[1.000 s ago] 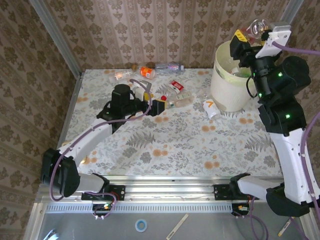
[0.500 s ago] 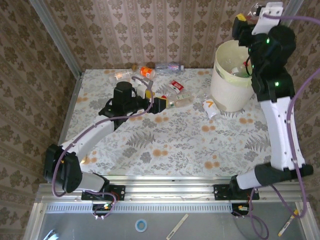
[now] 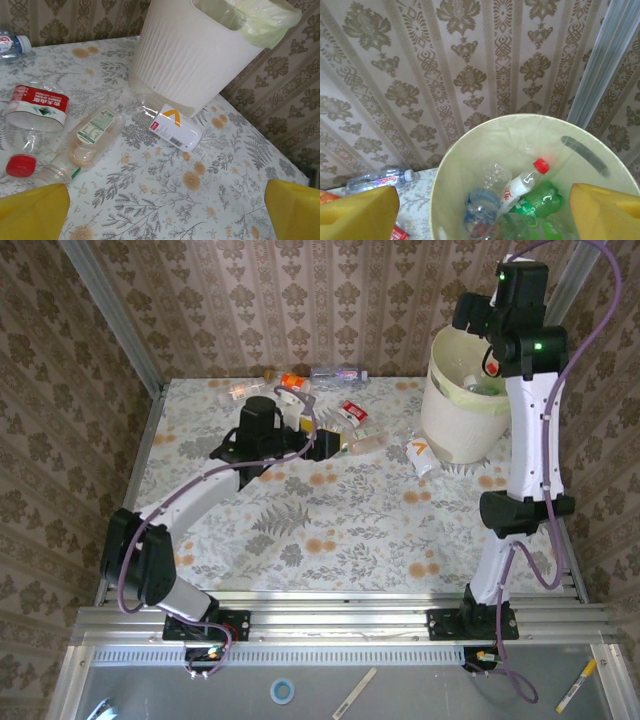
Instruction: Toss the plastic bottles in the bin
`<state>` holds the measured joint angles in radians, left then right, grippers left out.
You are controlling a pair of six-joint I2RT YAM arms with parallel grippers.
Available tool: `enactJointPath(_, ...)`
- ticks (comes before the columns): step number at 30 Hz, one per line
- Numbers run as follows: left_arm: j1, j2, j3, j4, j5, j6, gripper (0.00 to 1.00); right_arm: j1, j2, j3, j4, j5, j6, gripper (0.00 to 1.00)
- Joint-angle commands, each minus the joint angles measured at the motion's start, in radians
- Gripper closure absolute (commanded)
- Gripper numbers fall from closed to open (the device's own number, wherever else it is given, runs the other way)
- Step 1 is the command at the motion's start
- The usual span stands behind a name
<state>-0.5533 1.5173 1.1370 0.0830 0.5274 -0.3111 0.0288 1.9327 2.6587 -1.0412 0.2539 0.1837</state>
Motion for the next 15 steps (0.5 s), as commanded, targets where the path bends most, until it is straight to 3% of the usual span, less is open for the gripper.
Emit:
enactJointPath(1, -0.018, 0.033, 0.064, -0.005, 0.0, -0.024, 0.0, 0.003, -0.104, -0.058, 0.015, -0.07, 0.011, 0.08)
enactJointPath(7, -0.042, 0.135, 0.149, -0.086, -0.056, -0.043, 0.0, 0.002, -0.133, -0.081, -0.006, -0.167, -0.001, 0.06)
enactJointPath(15, -0.059, 0.342, 0.375, -0.338, -0.212, -0.022, 0.0, 0.035, -0.16, -0.091, -0.044, -0.376, 0.03, 0.04)
